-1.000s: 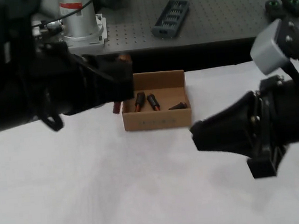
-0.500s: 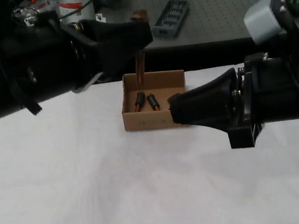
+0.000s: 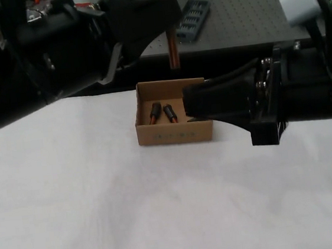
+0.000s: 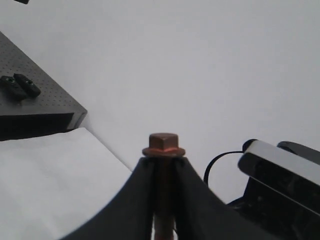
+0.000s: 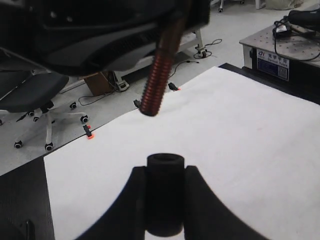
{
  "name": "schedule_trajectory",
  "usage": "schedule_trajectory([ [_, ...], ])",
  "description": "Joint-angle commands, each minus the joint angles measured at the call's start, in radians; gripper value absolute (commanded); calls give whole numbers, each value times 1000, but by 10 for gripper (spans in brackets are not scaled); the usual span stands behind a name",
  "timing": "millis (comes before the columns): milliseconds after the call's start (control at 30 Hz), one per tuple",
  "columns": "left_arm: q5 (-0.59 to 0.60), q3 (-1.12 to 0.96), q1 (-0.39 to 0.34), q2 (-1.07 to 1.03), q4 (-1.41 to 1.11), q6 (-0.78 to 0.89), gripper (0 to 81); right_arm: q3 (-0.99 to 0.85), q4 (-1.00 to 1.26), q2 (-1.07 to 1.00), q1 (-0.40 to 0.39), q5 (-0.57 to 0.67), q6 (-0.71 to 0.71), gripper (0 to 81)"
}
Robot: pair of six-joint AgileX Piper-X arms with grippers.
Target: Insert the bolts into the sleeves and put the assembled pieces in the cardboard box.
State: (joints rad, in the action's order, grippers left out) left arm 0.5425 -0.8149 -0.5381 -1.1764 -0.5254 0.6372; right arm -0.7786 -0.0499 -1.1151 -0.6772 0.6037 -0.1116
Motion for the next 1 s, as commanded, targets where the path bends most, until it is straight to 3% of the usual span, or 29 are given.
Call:
schedule_trajectory([
  [0,-9,-6,2,-3,-57,38,6,-3,55,-1,0,16,-9,20],
  [967,-40,-6,0,-3,-60,37,6,-3,194,-44,0,12,-120,20],
])
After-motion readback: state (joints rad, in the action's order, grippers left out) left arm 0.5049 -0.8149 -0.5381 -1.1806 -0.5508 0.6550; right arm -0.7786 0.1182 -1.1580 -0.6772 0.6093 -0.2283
